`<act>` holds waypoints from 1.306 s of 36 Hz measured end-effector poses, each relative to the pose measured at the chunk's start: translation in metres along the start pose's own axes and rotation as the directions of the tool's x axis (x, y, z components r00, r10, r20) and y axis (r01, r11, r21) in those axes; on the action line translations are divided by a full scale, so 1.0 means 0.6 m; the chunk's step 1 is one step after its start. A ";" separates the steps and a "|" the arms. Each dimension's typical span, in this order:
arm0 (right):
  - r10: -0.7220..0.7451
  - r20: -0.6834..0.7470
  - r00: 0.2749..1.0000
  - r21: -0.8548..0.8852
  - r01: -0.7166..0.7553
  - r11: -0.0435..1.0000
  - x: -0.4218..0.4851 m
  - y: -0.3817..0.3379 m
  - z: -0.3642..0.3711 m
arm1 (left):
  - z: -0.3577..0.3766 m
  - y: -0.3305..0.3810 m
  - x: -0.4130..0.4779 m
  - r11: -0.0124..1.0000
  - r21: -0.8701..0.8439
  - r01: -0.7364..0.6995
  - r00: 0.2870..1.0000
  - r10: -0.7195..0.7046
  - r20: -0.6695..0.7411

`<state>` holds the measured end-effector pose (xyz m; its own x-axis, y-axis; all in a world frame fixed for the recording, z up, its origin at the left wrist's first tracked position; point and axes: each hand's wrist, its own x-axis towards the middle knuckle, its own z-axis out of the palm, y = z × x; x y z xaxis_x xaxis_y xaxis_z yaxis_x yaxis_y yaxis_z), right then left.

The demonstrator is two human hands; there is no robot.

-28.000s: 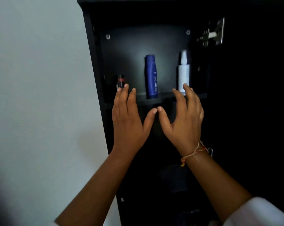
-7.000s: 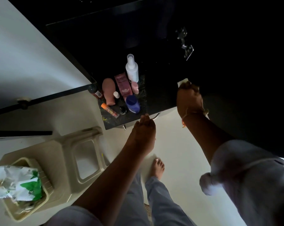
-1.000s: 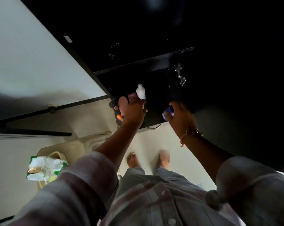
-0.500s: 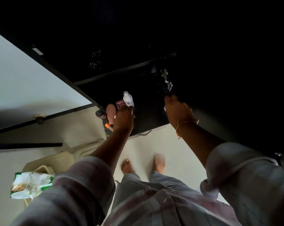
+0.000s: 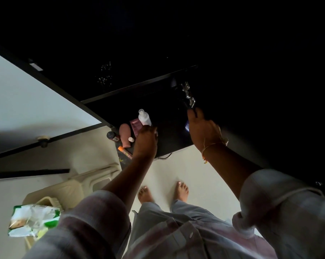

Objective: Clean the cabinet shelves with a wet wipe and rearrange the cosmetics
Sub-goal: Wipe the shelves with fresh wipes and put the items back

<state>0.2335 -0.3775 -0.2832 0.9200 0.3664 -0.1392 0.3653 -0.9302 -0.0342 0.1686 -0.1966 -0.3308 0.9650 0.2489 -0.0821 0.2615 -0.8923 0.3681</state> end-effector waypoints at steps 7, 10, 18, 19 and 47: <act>0.198 -0.161 0.967 0.072 -0.188 0.979 -0.044 -0.018 0.009 | 0.010 0.076 0.047 0.955 -0.287 -0.079 0.996 0.086 0.010; 0.230 -0.139 0.963 0.151 -0.209 0.966 -0.064 -0.018 0.019 | 0.021 0.099 0.079 0.947 -0.301 -0.116 0.992 0.123 0.006; 0.212 0.098 0.972 0.302 -0.232 0.925 -0.071 0.006 0.053 | 0.055 0.131 0.136 0.945 -0.315 -0.091 0.988 0.125 0.092; 0.213 0.114 0.970 0.306 -0.238 0.922 -0.070 0.008 0.056 | 0.057 0.133 0.140 0.944 -0.317 -0.092 0.986 0.132 0.105; 0.142 0.212 0.967 0.252 -0.194 0.948 -0.086 -0.006 0.071 | 0.050 0.110 0.102 0.943 -0.318 -0.101 0.991 0.124 0.054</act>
<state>0.1788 -0.3937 -0.3182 0.9113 0.2181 -0.3494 0.1317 -0.9581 -0.2545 0.2453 -0.2518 -0.3391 0.9896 0.1154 -0.0859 0.1435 -0.7465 0.6498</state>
